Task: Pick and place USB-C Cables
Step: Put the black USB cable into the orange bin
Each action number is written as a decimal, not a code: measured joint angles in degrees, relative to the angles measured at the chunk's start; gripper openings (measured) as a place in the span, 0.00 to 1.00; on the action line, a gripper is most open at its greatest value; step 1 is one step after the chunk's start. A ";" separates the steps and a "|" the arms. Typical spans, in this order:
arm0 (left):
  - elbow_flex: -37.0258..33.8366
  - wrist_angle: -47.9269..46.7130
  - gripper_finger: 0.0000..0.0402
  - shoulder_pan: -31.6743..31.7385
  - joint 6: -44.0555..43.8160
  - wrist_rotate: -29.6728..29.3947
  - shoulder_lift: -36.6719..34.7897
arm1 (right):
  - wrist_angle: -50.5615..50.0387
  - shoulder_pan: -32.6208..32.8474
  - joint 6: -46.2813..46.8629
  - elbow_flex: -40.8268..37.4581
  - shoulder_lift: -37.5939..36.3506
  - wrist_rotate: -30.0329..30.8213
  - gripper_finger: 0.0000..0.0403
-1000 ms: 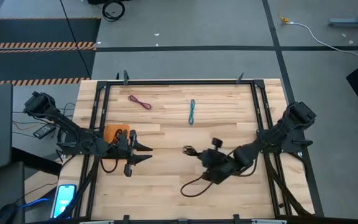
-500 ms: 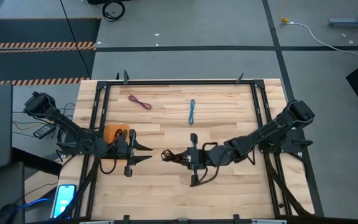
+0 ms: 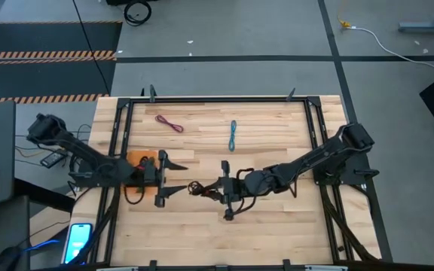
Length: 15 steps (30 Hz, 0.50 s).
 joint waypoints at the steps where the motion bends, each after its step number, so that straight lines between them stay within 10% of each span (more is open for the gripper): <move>1: 0.00 0.86 0.74 0.57 -0.79 1.42 0.61 | 0.13 -0.32 0.14 0.12 0.80 -0.21 0.15; 15: 6.09 5.16 0.77 1.11 -0.23 5.05 11.57 | 0.33 -1.35 0.32 3.39 4.54 -3.00 0.15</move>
